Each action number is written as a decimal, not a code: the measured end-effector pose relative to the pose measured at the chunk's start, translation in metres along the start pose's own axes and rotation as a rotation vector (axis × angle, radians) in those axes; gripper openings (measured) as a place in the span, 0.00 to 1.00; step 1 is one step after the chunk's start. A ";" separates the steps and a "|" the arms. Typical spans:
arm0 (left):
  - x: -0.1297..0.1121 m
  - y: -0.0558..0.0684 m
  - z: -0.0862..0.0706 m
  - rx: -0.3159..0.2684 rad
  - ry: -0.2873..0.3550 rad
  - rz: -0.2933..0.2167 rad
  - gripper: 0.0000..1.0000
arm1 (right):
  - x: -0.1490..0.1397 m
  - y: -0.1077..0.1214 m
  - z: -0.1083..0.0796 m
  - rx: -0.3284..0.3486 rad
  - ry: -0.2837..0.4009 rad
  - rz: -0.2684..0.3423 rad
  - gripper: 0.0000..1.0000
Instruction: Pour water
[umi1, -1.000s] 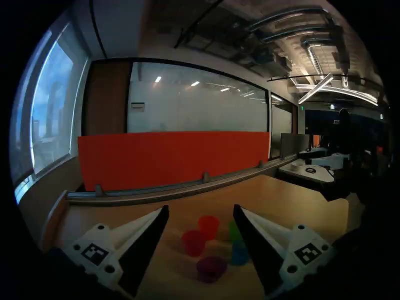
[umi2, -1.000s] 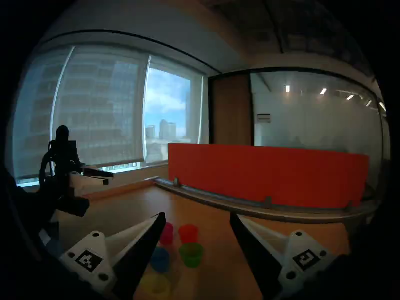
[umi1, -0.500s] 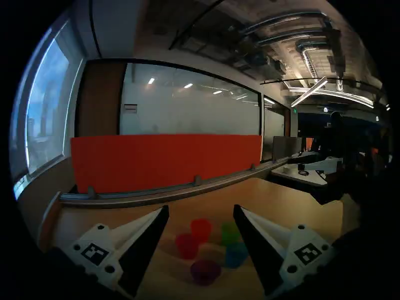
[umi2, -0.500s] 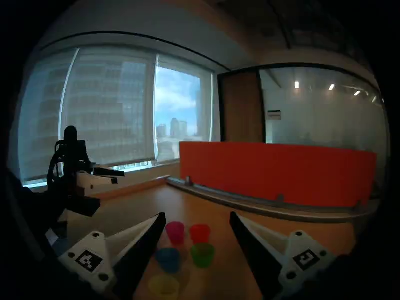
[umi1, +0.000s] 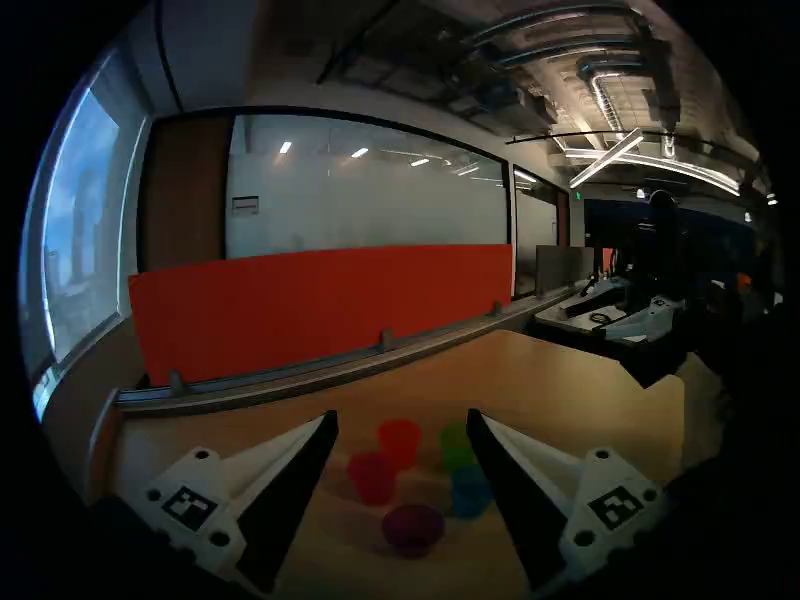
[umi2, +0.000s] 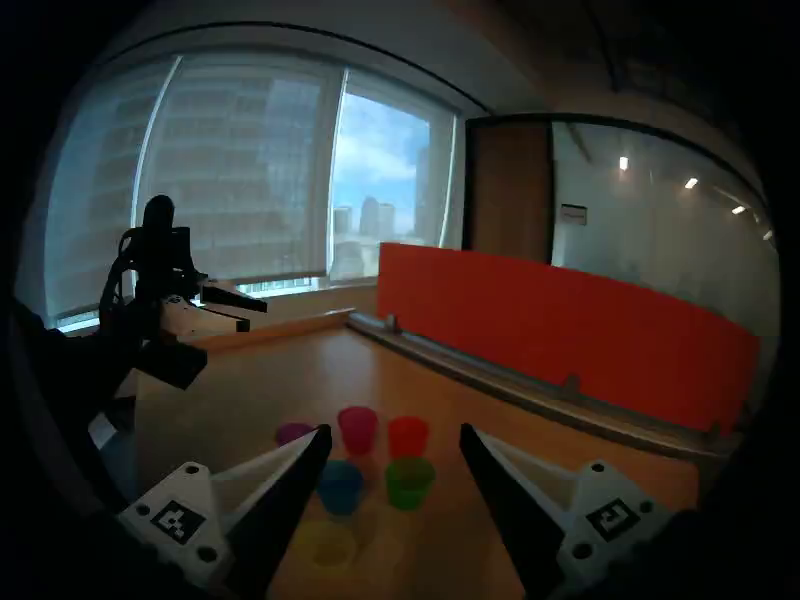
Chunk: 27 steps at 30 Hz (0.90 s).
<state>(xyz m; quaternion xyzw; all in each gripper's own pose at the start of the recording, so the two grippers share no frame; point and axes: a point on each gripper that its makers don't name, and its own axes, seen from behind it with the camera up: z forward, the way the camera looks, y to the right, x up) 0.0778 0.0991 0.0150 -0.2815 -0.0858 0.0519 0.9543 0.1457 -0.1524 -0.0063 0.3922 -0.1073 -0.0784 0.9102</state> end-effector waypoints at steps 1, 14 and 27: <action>-0.002 0.001 0.000 -0.005 -0.007 0.001 0.95 | -0.002 0.000 0.000 0.004 -0.007 0.000 0.99; -0.022 0.008 0.004 -0.049 -0.074 0.020 0.96 | -0.019 -0.005 0.007 0.049 -0.086 -0.042 0.99; -0.034 0.011 0.008 -0.065 -0.104 0.034 0.96 | -0.035 -0.010 0.018 0.081 -0.130 -0.062 0.99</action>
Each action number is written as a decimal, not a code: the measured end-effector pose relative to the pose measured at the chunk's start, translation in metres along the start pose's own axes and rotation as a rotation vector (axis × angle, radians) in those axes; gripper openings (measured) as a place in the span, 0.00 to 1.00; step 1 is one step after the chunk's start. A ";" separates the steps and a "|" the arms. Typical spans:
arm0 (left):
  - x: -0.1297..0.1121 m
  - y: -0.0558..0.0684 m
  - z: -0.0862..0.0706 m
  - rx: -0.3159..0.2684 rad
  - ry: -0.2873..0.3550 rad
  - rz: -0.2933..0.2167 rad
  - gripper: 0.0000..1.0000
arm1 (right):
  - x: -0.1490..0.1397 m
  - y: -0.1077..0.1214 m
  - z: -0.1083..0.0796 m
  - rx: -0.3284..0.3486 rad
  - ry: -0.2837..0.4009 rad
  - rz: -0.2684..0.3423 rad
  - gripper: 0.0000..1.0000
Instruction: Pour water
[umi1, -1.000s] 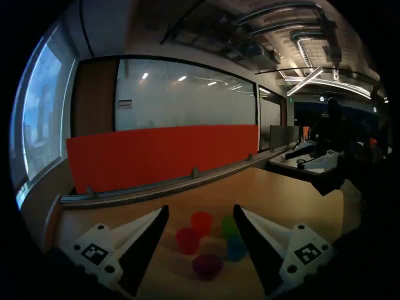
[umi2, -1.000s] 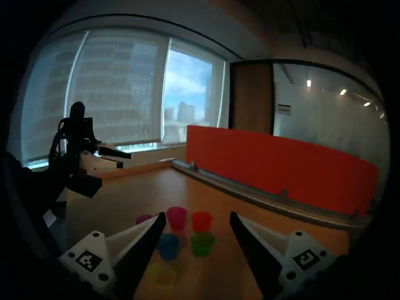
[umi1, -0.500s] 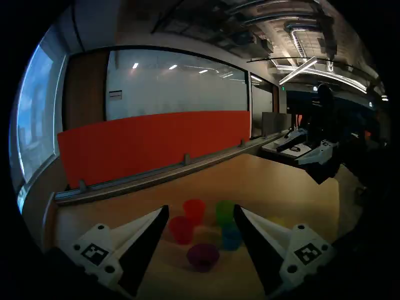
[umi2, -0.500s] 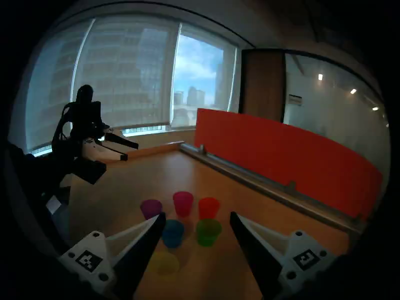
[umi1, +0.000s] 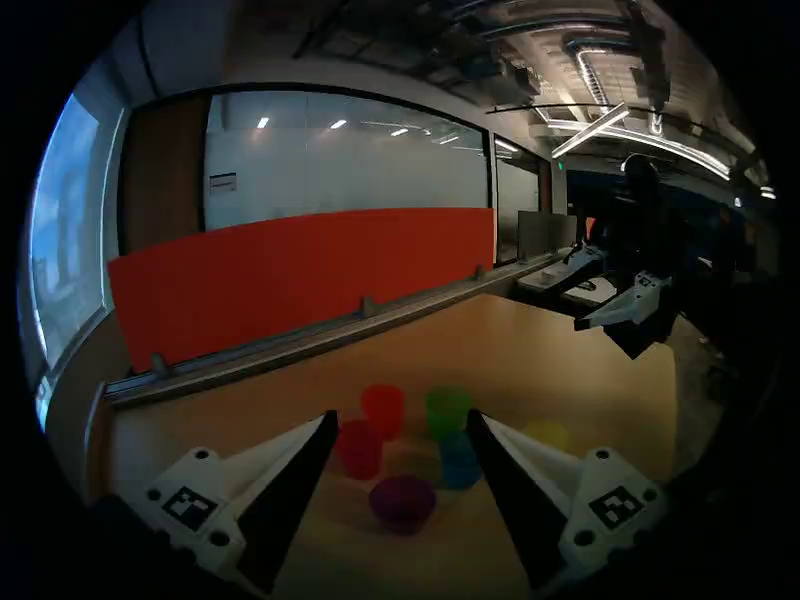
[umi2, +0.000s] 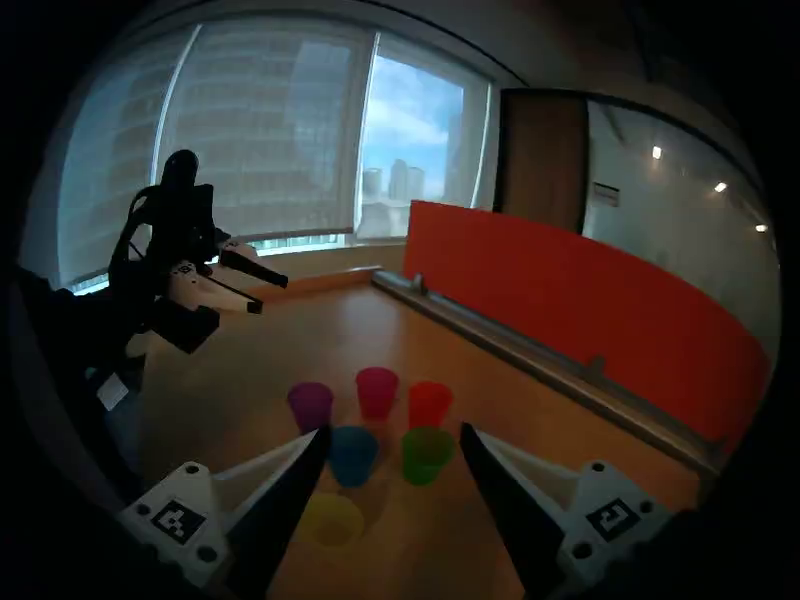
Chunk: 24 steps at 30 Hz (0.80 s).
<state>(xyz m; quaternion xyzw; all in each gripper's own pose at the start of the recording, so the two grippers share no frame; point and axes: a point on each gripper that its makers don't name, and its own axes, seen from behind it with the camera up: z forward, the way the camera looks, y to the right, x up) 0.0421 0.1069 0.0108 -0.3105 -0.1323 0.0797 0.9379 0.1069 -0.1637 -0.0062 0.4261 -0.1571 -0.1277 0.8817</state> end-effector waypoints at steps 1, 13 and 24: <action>-0.001 0.000 0.001 -0.001 -0.002 0.000 0.96 | -0.002 -0.001 0.002 0.003 -0.003 0.000 0.99; -0.014 -0.001 0.007 -0.009 -0.045 0.007 0.96 | -0.022 -0.009 0.020 0.047 -0.055 -0.010 0.99; -0.023 0.001 0.017 -0.026 -0.065 0.010 0.96 | -0.042 -0.016 0.041 0.079 -0.087 -0.010 0.99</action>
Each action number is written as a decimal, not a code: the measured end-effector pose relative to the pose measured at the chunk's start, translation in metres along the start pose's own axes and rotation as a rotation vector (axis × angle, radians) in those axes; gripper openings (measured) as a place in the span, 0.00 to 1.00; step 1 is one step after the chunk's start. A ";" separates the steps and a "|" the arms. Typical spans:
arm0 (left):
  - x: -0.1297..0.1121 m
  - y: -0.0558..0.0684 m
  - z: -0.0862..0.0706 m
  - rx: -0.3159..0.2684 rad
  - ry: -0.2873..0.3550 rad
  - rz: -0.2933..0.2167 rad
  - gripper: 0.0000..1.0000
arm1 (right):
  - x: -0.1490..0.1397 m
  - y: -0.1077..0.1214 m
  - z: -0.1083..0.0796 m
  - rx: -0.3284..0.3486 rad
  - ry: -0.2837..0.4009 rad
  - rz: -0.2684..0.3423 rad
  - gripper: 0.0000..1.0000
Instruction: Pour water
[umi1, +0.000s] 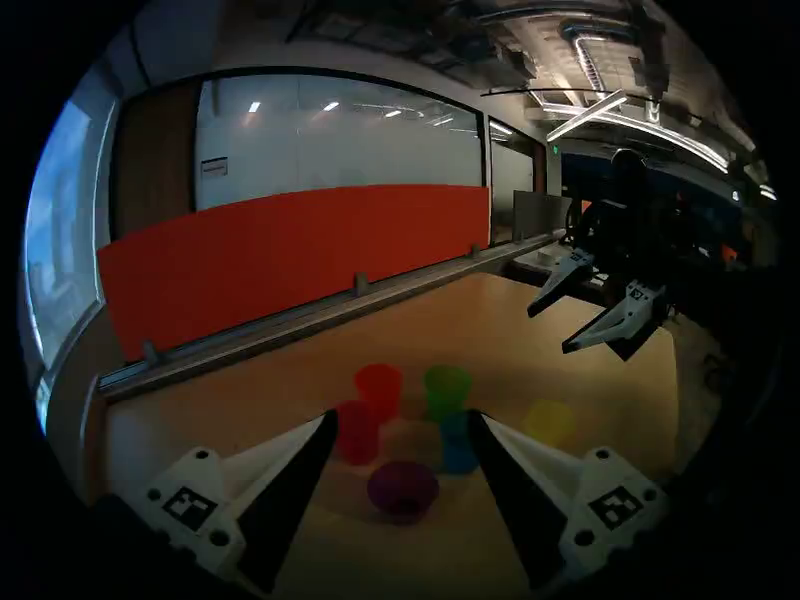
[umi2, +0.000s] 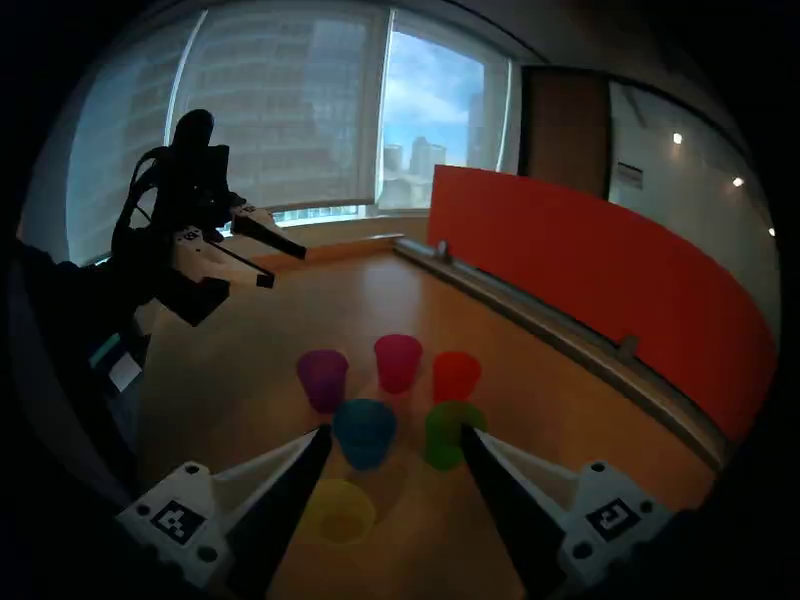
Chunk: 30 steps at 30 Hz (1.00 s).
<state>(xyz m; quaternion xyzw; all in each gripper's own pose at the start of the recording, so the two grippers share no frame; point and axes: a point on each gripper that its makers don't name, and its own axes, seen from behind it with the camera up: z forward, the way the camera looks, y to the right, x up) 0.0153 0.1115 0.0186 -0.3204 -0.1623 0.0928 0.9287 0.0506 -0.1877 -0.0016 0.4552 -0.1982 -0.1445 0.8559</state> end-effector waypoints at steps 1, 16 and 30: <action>0.000 0.000 0.001 -0.002 0.000 0.000 0.96 | -0.001 0.000 0.003 0.003 -0.002 0.000 0.99; -0.006 0.000 0.011 -0.008 -0.015 0.003 0.96 | -0.015 -0.007 0.042 0.037 -0.029 -0.011 0.99; -0.008 0.001 0.020 -0.017 -0.017 0.004 0.96 | -0.027 -0.014 0.076 0.070 -0.065 -0.013 0.99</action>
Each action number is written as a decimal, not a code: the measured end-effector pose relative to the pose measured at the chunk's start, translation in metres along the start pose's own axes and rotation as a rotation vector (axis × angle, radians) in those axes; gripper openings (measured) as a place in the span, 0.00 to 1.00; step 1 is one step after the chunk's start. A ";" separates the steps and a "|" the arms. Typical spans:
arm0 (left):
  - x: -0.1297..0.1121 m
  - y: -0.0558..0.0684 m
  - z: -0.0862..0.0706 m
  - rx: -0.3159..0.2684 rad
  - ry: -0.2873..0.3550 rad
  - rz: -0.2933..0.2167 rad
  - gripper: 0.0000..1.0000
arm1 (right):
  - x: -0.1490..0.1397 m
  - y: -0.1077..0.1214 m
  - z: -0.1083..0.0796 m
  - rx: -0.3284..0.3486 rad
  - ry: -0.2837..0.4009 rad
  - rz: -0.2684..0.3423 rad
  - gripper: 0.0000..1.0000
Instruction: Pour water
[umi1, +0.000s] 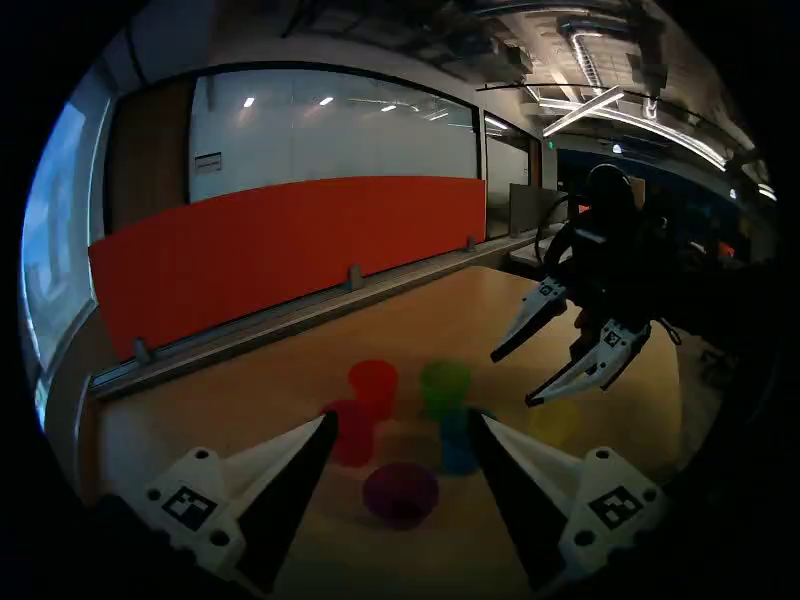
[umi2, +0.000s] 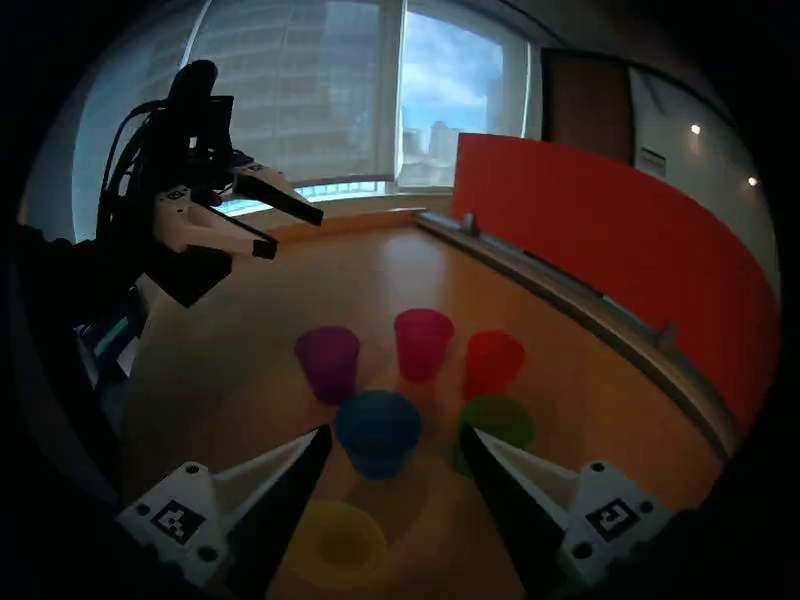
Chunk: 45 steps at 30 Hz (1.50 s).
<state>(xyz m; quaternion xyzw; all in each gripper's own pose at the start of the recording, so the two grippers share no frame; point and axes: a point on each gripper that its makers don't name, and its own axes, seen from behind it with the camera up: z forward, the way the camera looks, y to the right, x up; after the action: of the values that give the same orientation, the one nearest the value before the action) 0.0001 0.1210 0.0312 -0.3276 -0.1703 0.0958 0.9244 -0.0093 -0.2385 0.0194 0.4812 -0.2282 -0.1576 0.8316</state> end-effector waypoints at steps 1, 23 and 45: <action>0.000 0.000 0.001 0.000 0.000 0.000 0.96 | -0.001 0.000 0.002 0.003 -0.004 -0.001 0.99; -0.004 -0.005 0.006 0.003 -0.001 -0.004 0.96 | -0.021 -0.009 0.035 0.045 -0.094 0.002 0.99; -0.007 -0.009 0.004 0.007 -0.004 -0.008 0.96 | -0.031 -0.013 0.060 0.061 -0.168 -0.010 1.00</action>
<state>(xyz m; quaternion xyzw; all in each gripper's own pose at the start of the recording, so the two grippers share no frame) -0.0070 0.1141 0.0379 -0.3236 -0.1732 0.0934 0.9255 -0.0683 -0.2736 0.0265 0.4925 -0.2994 -0.1943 0.7937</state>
